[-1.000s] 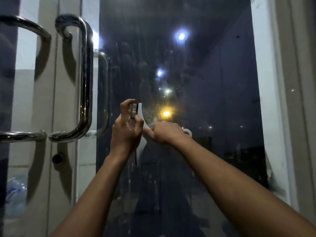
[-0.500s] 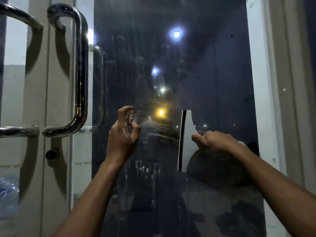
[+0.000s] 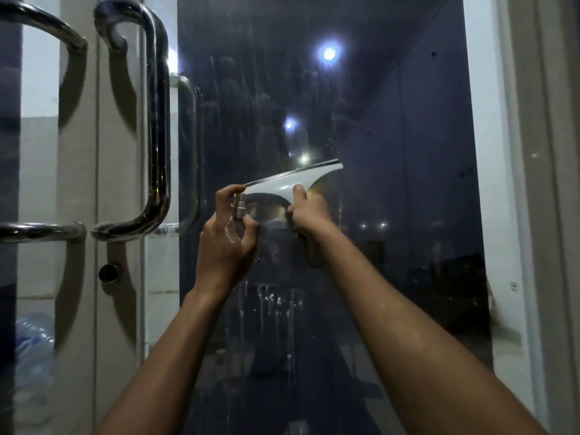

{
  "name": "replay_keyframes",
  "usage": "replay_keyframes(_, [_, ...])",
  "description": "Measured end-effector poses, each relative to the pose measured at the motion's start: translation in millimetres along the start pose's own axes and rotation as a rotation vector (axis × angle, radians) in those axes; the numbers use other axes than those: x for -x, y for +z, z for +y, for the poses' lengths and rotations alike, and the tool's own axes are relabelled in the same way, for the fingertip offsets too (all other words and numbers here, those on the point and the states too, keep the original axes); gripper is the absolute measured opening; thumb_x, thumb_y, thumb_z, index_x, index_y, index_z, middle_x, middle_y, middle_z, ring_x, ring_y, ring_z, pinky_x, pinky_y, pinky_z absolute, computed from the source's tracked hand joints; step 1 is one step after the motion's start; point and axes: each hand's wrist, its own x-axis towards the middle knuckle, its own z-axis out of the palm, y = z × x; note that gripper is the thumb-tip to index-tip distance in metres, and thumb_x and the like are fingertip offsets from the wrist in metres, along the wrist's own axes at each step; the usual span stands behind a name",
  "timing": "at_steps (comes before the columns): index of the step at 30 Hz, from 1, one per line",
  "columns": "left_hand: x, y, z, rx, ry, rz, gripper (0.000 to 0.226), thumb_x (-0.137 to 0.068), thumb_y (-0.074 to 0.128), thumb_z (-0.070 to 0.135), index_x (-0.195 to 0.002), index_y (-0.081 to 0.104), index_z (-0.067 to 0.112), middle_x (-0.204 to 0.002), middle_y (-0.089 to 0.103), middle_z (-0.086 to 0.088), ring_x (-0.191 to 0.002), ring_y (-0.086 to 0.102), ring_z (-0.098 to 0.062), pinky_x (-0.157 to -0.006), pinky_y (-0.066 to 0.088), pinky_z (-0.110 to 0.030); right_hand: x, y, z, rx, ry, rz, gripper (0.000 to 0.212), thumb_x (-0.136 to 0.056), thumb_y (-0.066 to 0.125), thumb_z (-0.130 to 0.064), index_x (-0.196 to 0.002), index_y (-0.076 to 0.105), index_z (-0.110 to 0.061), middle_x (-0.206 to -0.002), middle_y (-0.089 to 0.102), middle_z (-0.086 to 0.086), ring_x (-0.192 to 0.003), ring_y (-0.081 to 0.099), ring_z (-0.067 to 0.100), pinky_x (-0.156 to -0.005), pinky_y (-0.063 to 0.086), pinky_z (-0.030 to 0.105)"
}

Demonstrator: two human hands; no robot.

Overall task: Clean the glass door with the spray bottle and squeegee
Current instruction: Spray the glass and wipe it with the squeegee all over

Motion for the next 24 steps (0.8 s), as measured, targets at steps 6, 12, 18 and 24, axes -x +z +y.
replay_keyframes(6, [18,11,0,0.034,-0.035,-0.018,0.039,-0.096,0.049,0.025,-0.133,0.041,0.029,-0.072,0.056,0.009,-0.062,0.060,-0.005,-0.053,0.044,-0.018,58,26,75,-0.243,0.192,0.181,0.054,-0.106,0.031,-0.050,-0.077,0.059,-0.015,-0.064,0.057,-0.001,-0.056,0.055,0.015,-0.056,0.044,0.028])
replay_keyframes(12, [44,16,-3,0.055,-0.070,-0.030,0.039,-0.096,0.047,0.026,-0.134,0.040,0.028,-0.075,0.059,0.008,-0.065,0.062,-0.006,-0.052,0.046,-0.015,126,26,167,-0.203,0.285,0.197,0.057,-0.104,0.029,-0.055,-0.063,0.048,-0.019,-0.047,0.038,-0.007,-0.040,0.036,0.009,-0.044,0.028,0.024])
replay_keyframes(18, [73,20,-4,0.059,-0.120,-0.068,0.038,-0.100,0.050,0.016,-0.134,0.040,0.029,-0.080,0.061,0.008,-0.067,0.063,-0.007,-0.053,0.050,-0.017,161,24,223,-0.152,0.377,0.193,0.060,-0.104,0.032,-0.053,-0.059,0.048,-0.016,-0.051,0.046,0.001,-0.053,0.047,0.020,-0.061,0.037,0.033])
replay_keyframes(24, [79,14,-3,0.055,-0.148,-0.060,0.037,-0.100,0.049,0.019,-0.134,0.040,0.029,-0.082,0.061,0.008,-0.066,0.063,-0.008,-0.053,0.050,-0.017,156,13,197,-0.153,0.260,0.240,0.058,-0.104,0.034,-0.050,-0.061,0.049,-0.015,-0.049,0.046,-0.002,-0.040,0.043,0.010,-0.040,0.032,0.023])
